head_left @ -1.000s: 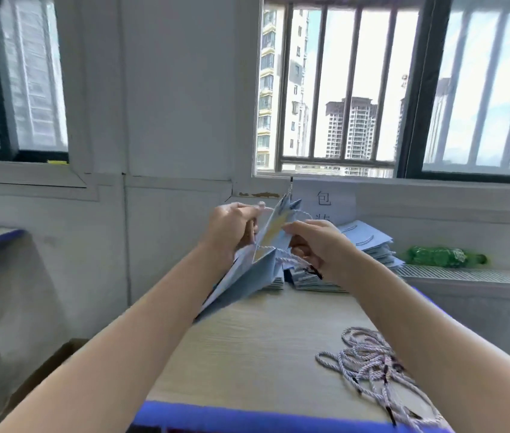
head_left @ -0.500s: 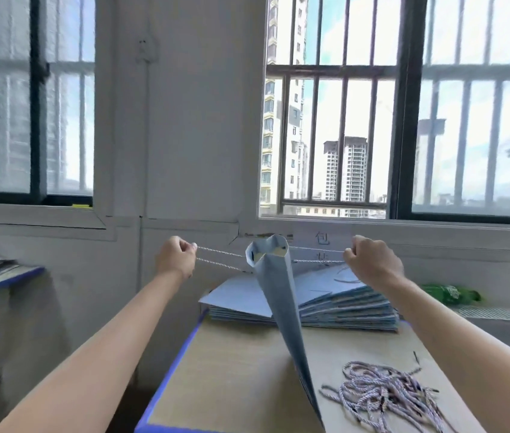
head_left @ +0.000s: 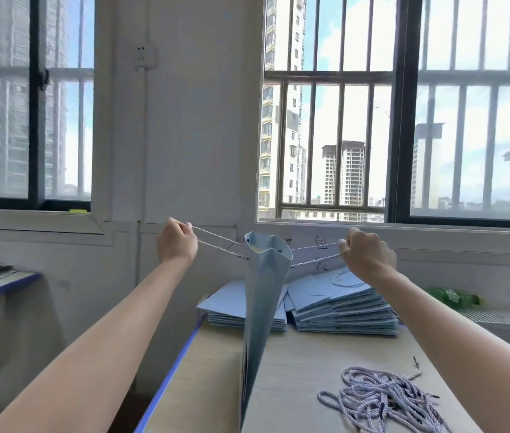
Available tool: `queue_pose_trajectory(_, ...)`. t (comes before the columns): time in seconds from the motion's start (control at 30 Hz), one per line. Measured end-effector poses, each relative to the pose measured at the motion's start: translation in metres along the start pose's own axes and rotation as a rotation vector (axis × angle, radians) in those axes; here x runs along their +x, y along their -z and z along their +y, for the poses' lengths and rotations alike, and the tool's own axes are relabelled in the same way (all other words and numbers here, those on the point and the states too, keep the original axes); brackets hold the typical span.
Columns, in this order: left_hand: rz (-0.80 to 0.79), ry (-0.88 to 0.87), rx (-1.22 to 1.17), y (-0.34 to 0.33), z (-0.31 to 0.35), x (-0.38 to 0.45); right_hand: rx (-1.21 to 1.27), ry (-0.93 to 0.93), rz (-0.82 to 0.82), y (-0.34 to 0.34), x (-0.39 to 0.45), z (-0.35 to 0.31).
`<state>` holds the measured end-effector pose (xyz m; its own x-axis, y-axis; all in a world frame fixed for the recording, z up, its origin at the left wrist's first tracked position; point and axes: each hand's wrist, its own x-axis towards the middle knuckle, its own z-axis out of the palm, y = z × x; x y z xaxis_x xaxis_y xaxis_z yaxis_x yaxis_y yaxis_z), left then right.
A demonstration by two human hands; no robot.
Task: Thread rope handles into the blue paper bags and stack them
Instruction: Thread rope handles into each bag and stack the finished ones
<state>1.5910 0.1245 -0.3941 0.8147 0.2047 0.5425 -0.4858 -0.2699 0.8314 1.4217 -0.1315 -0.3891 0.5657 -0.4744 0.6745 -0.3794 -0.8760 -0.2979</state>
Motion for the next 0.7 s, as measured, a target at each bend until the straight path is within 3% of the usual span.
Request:
queue_pose_trajectory(0.1, -0.005, 0.03, 0.026, 0.0, -0.005, 0.0, 0.01, 0.01, -0.001, -0.002, 0.003, -0.002)
queue_pose_trajectory(0.23, -0.199, 0.191, 0.009, -0.003, -0.027, -0.013, -0.01, -0.018, -0.088, -0.015, -0.011, 0.004)
queue_pose_trajectory(0.37, -0.474, 0.411, -0.086, -0.012, -0.051, -0.039, 0.029, -0.019, -0.367, -0.051, -0.031, 0.016)
queue_pose_trajectory(0.5, -0.629, 0.536, -0.193, -0.026, -0.067, -0.065, 0.328, 0.027, -0.631, -0.071, -0.058, 0.009)
queue_pose_trajectory(0.7, -0.656, 0.573, -0.253, -0.034, -0.068, -0.076, 0.473, 0.002, -0.625, -0.088, -0.075, -0.013)
